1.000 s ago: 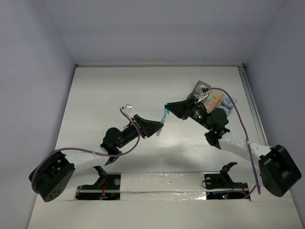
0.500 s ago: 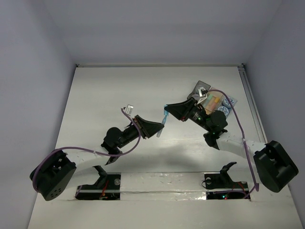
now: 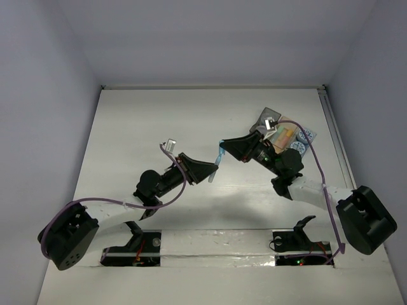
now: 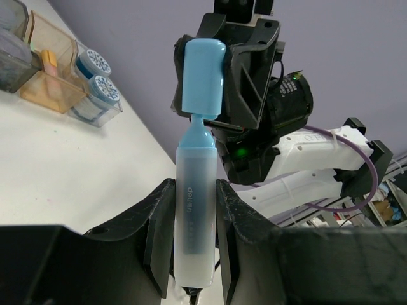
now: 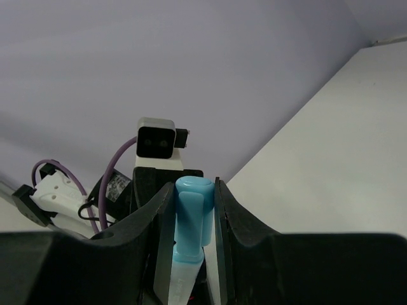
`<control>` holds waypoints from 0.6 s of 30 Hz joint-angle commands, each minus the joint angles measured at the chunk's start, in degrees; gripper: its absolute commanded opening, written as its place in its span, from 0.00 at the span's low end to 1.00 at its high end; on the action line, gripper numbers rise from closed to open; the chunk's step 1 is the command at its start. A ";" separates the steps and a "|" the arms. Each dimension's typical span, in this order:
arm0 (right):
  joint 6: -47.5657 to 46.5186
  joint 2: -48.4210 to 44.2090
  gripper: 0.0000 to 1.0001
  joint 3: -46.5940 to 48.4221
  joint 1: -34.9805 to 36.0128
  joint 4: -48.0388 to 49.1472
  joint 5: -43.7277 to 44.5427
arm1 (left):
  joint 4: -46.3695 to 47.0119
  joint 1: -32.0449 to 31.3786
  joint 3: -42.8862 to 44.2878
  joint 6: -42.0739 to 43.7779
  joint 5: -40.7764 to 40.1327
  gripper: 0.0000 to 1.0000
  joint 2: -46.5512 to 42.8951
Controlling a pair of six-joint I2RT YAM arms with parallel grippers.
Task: Sort the stationery into containers
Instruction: Close the pen cap on the pen.
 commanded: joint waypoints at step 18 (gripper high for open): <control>6.07 6.31 0.04 -2.85 2.47 22.11 -2.26 | 22.96 1.14 4.36 0.99 1.07 0.00 -0.69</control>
